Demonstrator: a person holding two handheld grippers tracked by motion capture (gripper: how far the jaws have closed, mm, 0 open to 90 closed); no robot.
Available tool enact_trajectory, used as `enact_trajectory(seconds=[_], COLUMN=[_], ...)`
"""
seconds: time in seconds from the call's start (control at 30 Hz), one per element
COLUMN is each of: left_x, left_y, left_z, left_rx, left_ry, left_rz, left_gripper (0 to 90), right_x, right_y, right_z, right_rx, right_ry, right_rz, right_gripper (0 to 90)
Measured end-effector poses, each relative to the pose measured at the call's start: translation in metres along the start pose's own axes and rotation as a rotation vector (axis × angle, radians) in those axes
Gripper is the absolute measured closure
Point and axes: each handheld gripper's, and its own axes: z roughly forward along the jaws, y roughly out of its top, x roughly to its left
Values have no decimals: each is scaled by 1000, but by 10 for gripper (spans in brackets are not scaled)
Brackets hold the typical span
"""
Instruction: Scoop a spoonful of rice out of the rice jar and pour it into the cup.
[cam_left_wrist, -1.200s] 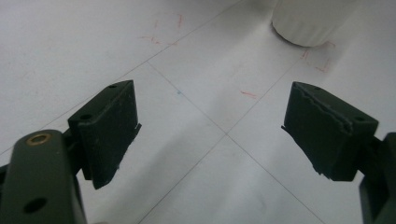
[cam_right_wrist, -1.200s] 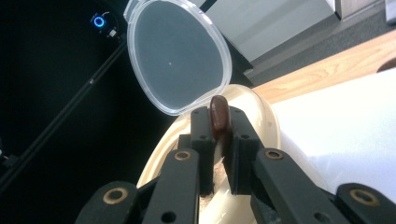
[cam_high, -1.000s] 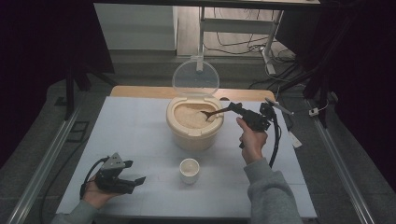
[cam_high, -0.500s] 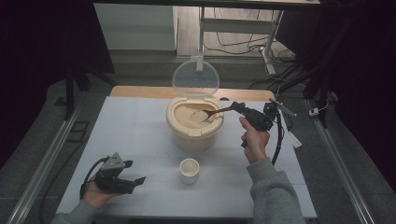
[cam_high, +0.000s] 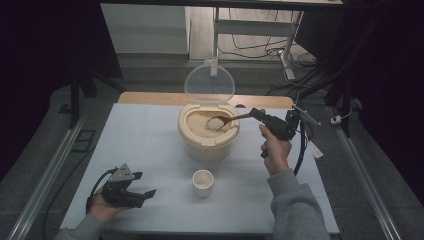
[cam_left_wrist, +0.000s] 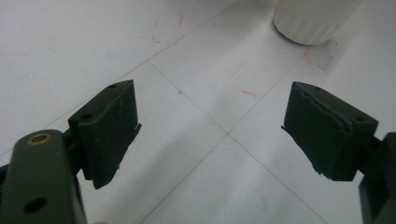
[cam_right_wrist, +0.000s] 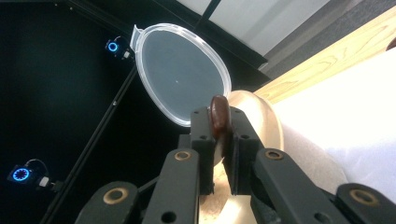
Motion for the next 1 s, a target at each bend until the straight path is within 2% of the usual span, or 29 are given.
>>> enact_trajectory(seconds=[0.27, 0.53, 0.8, 1.0], left_x=[1, 1, 1, 1], left_y=[0, 0, 0, 0], left_z=[0, 0, 0, 0], left_rx=[2, 2, 0, 2], left_ry=[0, 0, -1, -3], left_rz=[2, 1, -1, 0], left_gripper=[175, 175, 175, 175], right_x=[2, 5, 5, 10], right_y=[1, 2, 0, -6], right_z=[-1, -6, -9, -17], right_rx=[5, 20, 33, 68], right_ry=[14, 18, 37, 58], right_rz=[22, 21, 48, 56], right_gripper=[834, 834, 834, 834])
